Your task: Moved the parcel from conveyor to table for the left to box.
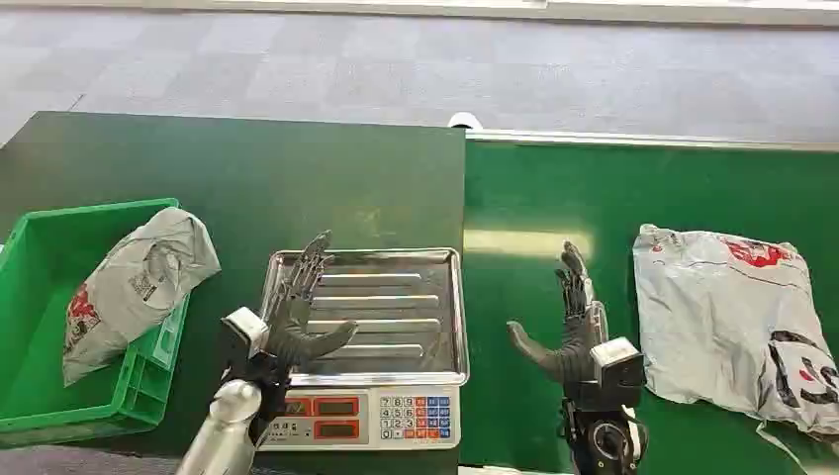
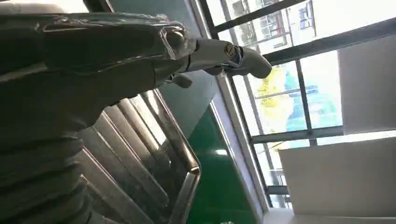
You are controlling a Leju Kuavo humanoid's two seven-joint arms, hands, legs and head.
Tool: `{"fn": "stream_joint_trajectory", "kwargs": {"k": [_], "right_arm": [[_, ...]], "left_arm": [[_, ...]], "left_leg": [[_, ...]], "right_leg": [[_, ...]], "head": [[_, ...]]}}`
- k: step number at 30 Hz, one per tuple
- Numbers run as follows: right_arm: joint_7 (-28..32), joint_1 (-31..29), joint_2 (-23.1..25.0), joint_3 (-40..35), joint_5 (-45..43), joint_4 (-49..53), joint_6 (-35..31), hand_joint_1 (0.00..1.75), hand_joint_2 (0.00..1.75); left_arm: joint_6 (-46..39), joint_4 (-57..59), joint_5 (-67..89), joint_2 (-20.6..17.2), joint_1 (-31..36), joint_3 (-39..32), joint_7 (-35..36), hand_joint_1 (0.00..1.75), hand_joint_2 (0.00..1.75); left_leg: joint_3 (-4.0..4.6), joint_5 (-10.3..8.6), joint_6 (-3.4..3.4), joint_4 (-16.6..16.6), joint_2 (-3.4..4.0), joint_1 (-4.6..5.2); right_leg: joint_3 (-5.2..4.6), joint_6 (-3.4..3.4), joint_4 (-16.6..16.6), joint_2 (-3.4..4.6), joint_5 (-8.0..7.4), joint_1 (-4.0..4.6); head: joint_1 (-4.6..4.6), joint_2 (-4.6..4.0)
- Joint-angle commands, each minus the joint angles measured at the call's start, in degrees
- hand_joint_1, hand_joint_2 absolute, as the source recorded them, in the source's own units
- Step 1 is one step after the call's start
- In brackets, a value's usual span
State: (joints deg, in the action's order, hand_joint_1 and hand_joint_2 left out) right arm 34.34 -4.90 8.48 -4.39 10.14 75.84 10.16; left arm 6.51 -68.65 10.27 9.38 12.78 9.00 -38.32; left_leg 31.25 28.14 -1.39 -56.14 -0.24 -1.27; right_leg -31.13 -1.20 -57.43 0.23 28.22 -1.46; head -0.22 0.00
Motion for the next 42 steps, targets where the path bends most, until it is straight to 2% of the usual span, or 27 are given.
{"fn": "stream_joint_trajectory", "kwargs": {"k": [1,5,9,42], "right_arm": [[0.3,-1.8,-1.0,-0.2,0.0,-3.6,-0.2,0.00,1.75],[0.2,-2.0,-1.1,-0.1,0.0,-3.9,-0.4,0.00,1.75],[-1.1,-2.4,-1.5,2.6,1.9,-5.0,-5.0,0.00,1.75],[-0.9,-2.5,-2.0,3.0,1.6,-5.0,-4.6,0.00,1.75]], "left_arm": [[-0.2,3.4,-0.4,-1.3,1.1,1.0,-0.2,0.00,1.75],[-0.2,3.5,-0.4,-1.3,1.3,1.0,-0.2,0.00,1.75],[-0.6,2.8,-0.4,-1.5,0.6,0.9,-0.2,0.00,1.75],[-0.6,2.8,-0.4,-1.5,0.5,0.9,-0.3,0.00,1.75]], "left_leg": [[-0.04,-0.05,0.07,0.1,0.03,0.02],[-0.01,-0.06,0.09,0.0,0.04,0.00],[-0.04,-0.04,0.06,0.0,0.02,0.01],[-0.04,-0.06,0.10,0.1,0.04,0.01]], "right_leg": [[0.02,0.09,0.0,0.00,-0.06,0.01],[0.01,0.10,0.1,0.00,-0.07,0.03],[0.03,0.06,0.0,-0.01,-0.04,0.01],[0.03,0.10,0.1,0.00,-0.08,0.02]], "head": [[0.00,0.00],[0.00,0.00],[0.00,0.00],[0.00,0.00]]}}
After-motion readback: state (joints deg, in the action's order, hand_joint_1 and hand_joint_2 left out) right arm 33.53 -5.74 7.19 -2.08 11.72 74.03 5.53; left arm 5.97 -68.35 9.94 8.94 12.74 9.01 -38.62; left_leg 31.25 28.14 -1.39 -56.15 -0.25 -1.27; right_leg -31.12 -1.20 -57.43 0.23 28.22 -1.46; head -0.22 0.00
